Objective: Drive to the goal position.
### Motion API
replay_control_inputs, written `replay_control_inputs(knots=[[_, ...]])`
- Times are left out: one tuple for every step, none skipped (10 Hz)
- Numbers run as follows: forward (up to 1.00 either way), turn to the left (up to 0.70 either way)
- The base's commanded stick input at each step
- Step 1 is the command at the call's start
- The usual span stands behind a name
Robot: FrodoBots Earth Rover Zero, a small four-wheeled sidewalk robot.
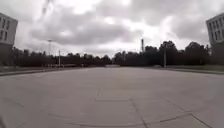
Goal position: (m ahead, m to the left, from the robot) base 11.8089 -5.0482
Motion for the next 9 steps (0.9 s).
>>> replay_control_inputs(knots=[[1.0,0.0],[1.0,0.0],[1.0,0.0],[1.0,0.0],[1.0,0.0],[1.0,0.0],[1.0,0.0],[1.0,0.0],[1.0,0.0]])
